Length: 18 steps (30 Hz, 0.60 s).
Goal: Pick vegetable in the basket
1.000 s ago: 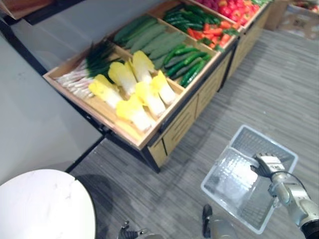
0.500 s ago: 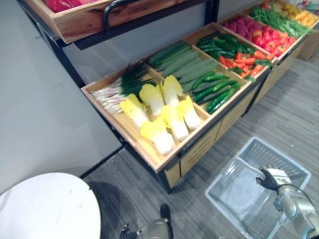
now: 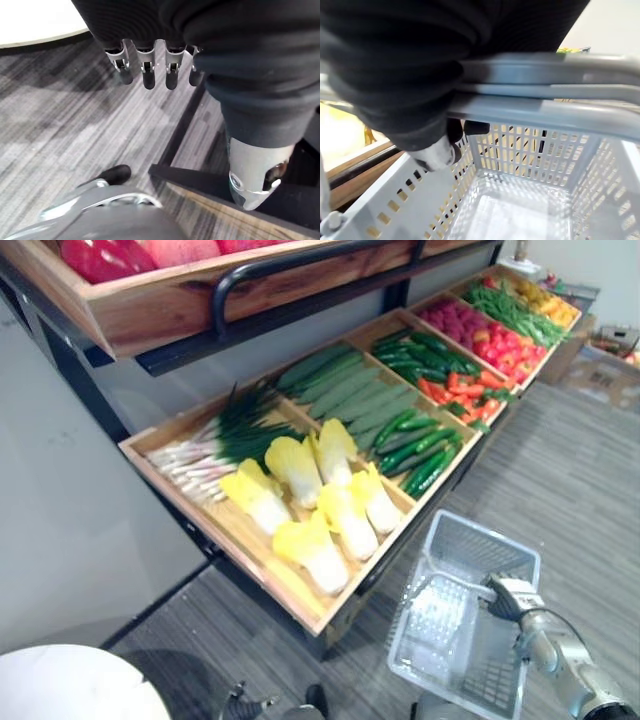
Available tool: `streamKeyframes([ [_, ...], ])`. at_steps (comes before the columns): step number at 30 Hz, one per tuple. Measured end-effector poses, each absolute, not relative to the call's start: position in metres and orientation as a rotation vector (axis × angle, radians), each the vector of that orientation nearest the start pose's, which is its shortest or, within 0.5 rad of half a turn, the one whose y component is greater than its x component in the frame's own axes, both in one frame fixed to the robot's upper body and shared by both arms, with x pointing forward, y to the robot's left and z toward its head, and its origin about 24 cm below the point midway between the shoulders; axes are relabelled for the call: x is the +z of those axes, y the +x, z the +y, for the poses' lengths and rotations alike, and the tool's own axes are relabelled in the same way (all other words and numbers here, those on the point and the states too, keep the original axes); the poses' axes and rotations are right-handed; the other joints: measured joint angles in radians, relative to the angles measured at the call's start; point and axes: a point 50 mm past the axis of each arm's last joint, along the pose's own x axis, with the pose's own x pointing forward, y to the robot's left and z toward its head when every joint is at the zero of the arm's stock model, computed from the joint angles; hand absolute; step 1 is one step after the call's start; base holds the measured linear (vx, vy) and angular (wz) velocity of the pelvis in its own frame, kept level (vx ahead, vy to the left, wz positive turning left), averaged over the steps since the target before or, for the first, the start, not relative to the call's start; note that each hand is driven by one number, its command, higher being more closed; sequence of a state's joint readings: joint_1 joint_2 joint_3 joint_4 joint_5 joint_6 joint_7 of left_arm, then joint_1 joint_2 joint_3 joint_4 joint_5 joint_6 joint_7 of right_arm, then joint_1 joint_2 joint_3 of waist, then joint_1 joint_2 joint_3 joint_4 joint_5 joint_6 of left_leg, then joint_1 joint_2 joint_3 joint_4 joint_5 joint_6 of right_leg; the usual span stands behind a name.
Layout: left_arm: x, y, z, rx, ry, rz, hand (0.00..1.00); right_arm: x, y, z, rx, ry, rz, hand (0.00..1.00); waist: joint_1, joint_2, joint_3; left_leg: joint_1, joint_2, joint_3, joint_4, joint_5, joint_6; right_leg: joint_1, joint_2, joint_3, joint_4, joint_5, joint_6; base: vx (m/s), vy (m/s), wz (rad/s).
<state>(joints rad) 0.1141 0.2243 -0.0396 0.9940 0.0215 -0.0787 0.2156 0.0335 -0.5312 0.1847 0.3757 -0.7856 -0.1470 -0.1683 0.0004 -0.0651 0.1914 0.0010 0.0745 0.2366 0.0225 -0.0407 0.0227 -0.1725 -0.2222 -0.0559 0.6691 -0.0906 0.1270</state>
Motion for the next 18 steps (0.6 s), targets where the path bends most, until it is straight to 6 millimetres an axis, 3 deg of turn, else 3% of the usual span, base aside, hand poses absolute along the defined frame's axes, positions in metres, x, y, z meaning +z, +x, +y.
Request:
streamKeyframes([
  [3, -0.142, 0.111, 0.241, 0.273, 0.337, 0.964, 0.00, -0.019, 0.224, -0.245, 0.204, -1.315, 0.185, 1.00, 0.000, 0.003, 0.000, -0.026, 0.031, -0.063, 0.039, -0.022, -0.020, 0.001, 0.012, 0.026, -0.217, 0.002, 0.001, 0.18, -0.164, 0.63],
  [6, -0.140, 0.115, 0.242, 0.284, 0.339, 0.950, 0.00, -0.019, 0.225, -0.249, 0.186, -1.315, 0.196, 1.00, 0.002, 0.004, -0.001, -0.043, 0.061, -0.138, 0.080, -0.036, -0.074, 0.000, 0.011, 0.110, -0.346, 0.007, -0.002, 0.20, -0.295, 0.71],
  [7, -0.139, 0.118, 0.243, 0.292, 0.344, 0.942, 0.00, -0.019, 0.224, -0.252, 0.177, -1.317, 0.206, 1.00, -0.002, -0.008, -0.007, -0.055, 0.064, -0.177, 0.087, -0.038, -0.105, 0.002, 0.006, 0.131, -0.384, 0.018, 0.014, 0.17, -0.414, 1.02],
  [8, -0.137, 0.121, 0.246, 0.297, 0.346, 0.932, 0.00, -0.022, 0.220, -0.253, 0.180, -1.314, 0.219, 1.00, -0.001, -0.040, -0.025, -0.072, 0.050, -0.220, 0.080, -0.032, -0.133, 0.005, -0.016, 0.131, -0.430, 0.085, 0.045, 0.17, -0.465, 1.12],
  [9, -0.135, 0.123, 0.248, 0.302, 0.350, 0.924, 0.00, -0.023, 0.218, -0.253, 0.182, -1.313, 0.226, 1.00, -0.001, -0.057, -0.028, -0.074, 0.041, -0.239, 0.072, -0.026, -0.150, 0.007, -0.029, 0.120, -0.435, 0.096, 0.071, 0.16, -0.540, 1.00],
  [10, -0.136, 0.127, 0.241, 0.301, 0.329, 0.918, 0.00, -0.023, 0.217, -0.260, 0.165, -1.320, 0.249, 1.00, 0.004, -0.030, -0.032, -0.090, 0.066, -0.278, 0.056, -0.012, -0.183, 0.029, -0.011, 0.076, -0.462, 0.026, 0.077, 0.12, -0.512, 0.66],
  [11, -0.139, 0.128, 0.232, 0.291, 0.301, 0.918, 0.00, -0.022, 0.218, -0.265, 0.155, -1.331, 0.255, 1.00, 0.005, 0.004, -0.028, -0.105, 0.100, -0.291, 0.049, -0.003, -0.196, 0.036, 0.020, 0.043, -0.479, 0.025, 0.074, 0.10, -0.534, 0.78],
  [12, -0.144, 0.125, 0.214, 0.271, 0.254, 0.933, 0.00, -0.018, 0.219, -0.272, 0.147, -1.355, 0.261, 1.00, 0.001, 0.061, -0.022, -0.116, 0.155, -0.309, 0.019, 0.031, -0.218, 0.047, 0.072, -0.015, -0.481, 0.017, 0.055, 0.05, -0.440, 0.70],
  [13, -0.146, 0.121, 0.210, 0.269, 0.242, 0.942, 0.00, -0.022, 0.216, -0.275, 0.149, -1.356, 0.286, 1.00, 0.001, 0.079, -0.022, -0.107, 0.181, -0.307, 0.002, 0.060, -0.230, 0.063, 0.098, -0.039, -0.478, 0.010, 0.042, 0.03, -0.395, 0.80],
  [15, -0.147, 0.115, 0.212, 0.295, 0.227, 0.956, 0.00, -0.031, 0.205, -0.278, 0.165, -1.352, 0.330, 1.00, 0.003, 0.086, -0.021, -0.095, 0.219, -0.308, -0.003, 0.103, -0.236, 0.110, 0.137, -0.084, -0.487, 0.005, 0.033, 0.01, -0.276, 0.56],
  [17, -0.147, 0.107, 0.221, 0.374, 0.178, 0.970, 0.00, -0.038, 0.191, -0.282, 0.166, -1.345, 0.363, 1.00, 0.003, 0.074, -0.022, -0.097, 0.222, -0.293, -0.002, 0.144, -0.217, 0.132, 0.145, -0.117, -0.495, -0.025, -0.019, -0.05, -0.182, 0.46],
  [18, -0.148, 0.105, 0.221, 0.381, 0.178, 0.974, 0.00, -0.039, 0.189, -0.283, 0.162, -1.344, 0.368, 1.00, 0.001, 0.074, -0.022, -0.099, 0.223, -0.289, -0.002, 0.147, -0.213, 0.132, 0.145, -0.121, -0.493, -0.026, -0.019, -0.16, 0.390, 0.09],
])
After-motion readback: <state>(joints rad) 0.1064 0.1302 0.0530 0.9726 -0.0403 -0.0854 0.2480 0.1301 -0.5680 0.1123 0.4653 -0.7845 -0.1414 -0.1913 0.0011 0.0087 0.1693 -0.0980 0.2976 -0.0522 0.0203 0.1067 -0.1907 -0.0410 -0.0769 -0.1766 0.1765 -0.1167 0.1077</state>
